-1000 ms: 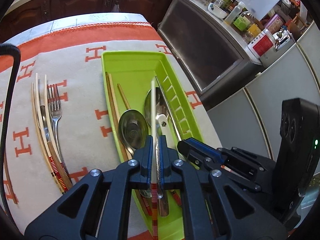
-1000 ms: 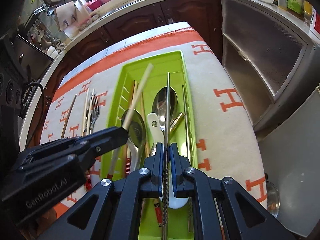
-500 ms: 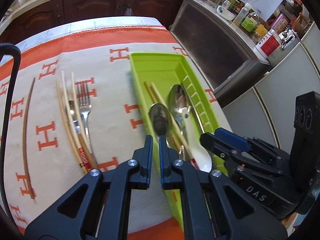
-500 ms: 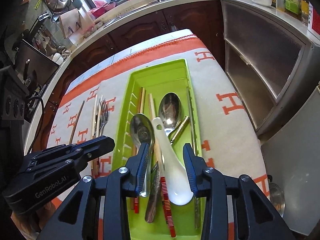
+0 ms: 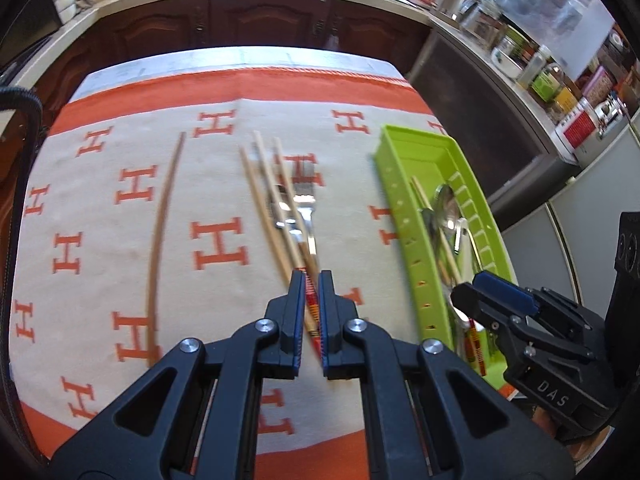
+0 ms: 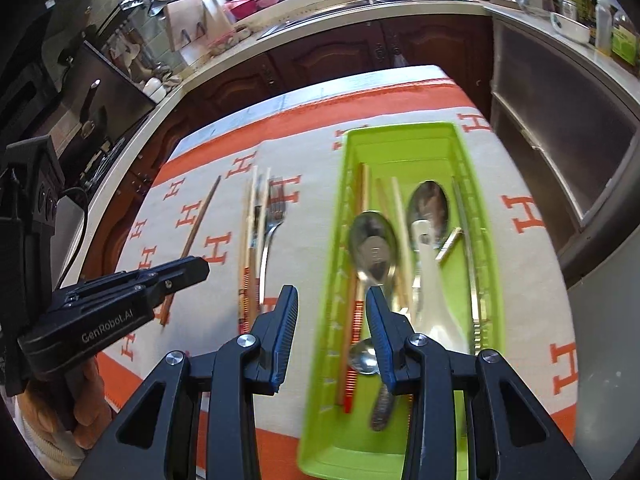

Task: Organize utensils
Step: 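Move both tools back over the remaining chopsticks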

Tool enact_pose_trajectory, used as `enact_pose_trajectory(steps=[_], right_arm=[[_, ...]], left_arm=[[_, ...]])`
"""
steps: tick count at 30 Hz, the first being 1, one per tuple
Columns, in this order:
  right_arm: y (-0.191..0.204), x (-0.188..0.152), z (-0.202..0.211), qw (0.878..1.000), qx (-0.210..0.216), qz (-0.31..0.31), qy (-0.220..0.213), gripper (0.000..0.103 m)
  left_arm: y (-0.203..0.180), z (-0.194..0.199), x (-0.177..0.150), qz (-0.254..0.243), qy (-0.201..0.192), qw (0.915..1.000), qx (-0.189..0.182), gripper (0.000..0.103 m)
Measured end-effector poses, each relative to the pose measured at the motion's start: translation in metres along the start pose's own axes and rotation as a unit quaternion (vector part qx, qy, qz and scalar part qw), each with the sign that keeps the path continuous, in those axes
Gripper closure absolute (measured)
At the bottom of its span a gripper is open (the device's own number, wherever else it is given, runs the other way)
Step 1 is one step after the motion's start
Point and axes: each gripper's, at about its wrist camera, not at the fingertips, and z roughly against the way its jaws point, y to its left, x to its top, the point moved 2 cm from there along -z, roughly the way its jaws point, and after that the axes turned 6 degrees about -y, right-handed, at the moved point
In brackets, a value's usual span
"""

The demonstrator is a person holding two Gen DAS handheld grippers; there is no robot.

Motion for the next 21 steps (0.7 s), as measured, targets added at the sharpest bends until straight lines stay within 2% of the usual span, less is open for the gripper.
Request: enact_pose_trajectory(steps=[7,10,12,16,21], right_arm=[[0.052,0.002,-0.017,0.999,0.022,0.046,0.017,0.067],[0.074,0.001,-0.026,0.997,0.028,0.063,0.024,0.067],[0.083,0.002,-0.034,0.997,0.033,0.069,0.030,0.067],[0.101,0.003,-0.052,0.995,0.037,0.080,0.043,0.067],[0.112,0.006,-0.076,0.994,0.045,0.085,0.049,0.067]], left_arm=[[0.053,0.016,0.003,0.015,-0.027,0.9981,0.053,0.098],[0.075,0.015,0.002,0.020,-0.026,0.9968,0.073,0.098],[0.088,0.013,0.000,0.026,-0.022,0.9963,0.078,0.096],[0.115,0.005,-0.004,0.047,-0.017,0.9954,0.082,0.082],[0.141,-0.010,-0.011,0.066,-0.002,0.9958,0.063,0.081]])
